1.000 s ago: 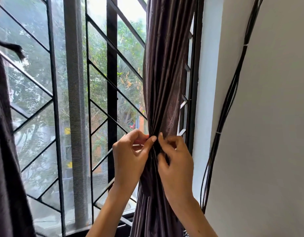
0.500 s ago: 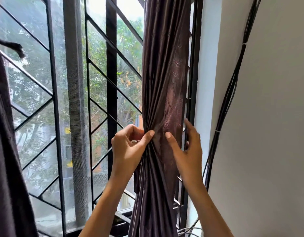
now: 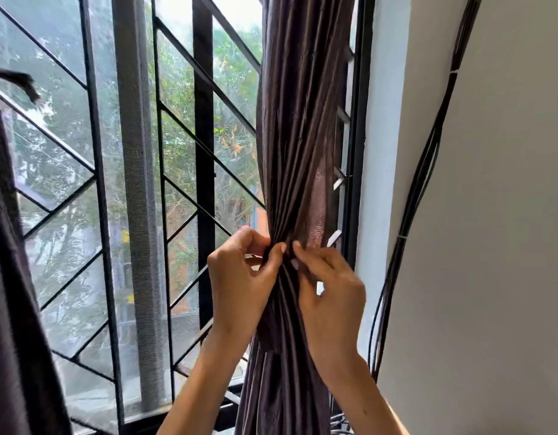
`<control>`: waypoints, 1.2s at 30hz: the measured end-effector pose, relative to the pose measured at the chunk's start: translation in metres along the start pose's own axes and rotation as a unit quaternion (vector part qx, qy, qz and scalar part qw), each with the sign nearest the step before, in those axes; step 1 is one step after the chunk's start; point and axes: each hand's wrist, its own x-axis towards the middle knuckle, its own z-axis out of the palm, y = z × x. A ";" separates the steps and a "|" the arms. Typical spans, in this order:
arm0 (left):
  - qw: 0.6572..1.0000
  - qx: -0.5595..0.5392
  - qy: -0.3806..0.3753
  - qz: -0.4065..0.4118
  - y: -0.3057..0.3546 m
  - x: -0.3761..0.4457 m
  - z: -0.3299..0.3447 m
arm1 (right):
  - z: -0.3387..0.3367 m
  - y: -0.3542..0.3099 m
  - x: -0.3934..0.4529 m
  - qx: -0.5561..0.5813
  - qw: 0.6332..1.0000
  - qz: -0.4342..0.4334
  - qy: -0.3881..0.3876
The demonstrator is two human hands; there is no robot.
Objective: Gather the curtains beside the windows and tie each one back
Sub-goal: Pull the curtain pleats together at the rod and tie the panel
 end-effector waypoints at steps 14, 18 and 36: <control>0.996 -0.054 -0.021 -0.063 0.012 0.000 0.001 | 0.000 0.001 -0.004 0.043 0.995 -0.010 -0.087; 0.998 -0.001 -0.009 -0.058 0.009 0.006 0.003 | 0.001 0.006 -0.001 0.090 0.989 0.008 -0.116; 0.998 -0.019 -0.006 -0.058 0.006 -0.001 0.005 | -0.006 0.018 0.018 0.194 0.970 0.144 0.030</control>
